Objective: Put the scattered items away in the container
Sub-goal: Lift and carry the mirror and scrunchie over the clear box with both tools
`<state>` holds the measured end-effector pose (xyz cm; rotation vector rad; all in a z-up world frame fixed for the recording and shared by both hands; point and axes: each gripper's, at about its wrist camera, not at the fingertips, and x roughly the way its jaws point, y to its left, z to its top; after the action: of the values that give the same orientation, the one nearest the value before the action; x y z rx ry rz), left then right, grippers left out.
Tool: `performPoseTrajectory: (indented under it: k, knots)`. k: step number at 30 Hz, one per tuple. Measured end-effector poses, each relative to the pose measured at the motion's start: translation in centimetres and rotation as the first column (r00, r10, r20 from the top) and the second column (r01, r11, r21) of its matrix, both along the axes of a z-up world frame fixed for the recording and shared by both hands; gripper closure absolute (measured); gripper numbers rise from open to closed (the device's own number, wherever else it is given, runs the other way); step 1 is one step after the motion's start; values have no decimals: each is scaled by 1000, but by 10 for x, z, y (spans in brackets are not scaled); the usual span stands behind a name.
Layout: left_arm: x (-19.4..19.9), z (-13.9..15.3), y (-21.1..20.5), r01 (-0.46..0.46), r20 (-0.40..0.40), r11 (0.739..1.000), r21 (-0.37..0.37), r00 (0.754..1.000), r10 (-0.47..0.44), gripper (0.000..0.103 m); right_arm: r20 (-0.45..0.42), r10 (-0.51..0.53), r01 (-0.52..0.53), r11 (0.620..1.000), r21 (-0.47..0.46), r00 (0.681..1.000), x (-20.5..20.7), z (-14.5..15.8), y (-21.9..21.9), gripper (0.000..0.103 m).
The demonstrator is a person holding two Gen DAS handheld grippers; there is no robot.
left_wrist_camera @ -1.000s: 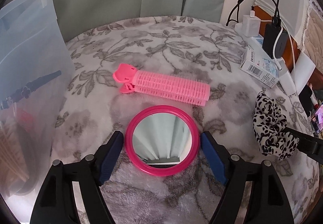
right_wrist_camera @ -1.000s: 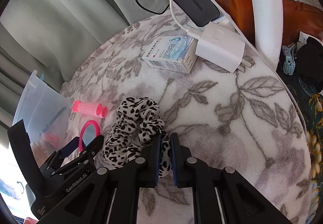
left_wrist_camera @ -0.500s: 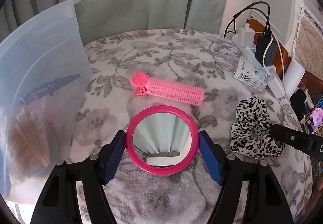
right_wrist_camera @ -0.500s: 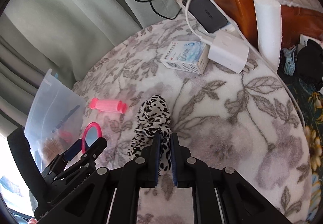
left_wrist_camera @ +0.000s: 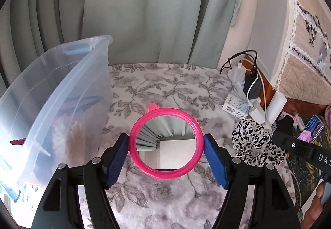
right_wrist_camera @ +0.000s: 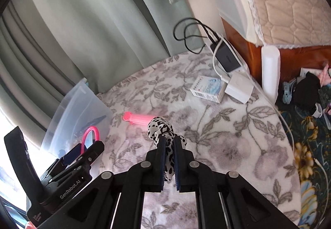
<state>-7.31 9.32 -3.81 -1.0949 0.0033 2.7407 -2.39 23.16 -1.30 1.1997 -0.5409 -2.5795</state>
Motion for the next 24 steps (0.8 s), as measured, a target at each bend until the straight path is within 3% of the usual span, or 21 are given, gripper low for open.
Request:
performPoseTrajectory:
  k: [16,24]
  knots:
    - [48,68,-55,-47,-166,992,121,984,67,29,-177,42,-42,999,2,983,49,84,-37,95]
    - [62,90,-99,-103,-226,977,187,963,145,29,-259,133,-151,987,-49,957,54,125,-73,95]
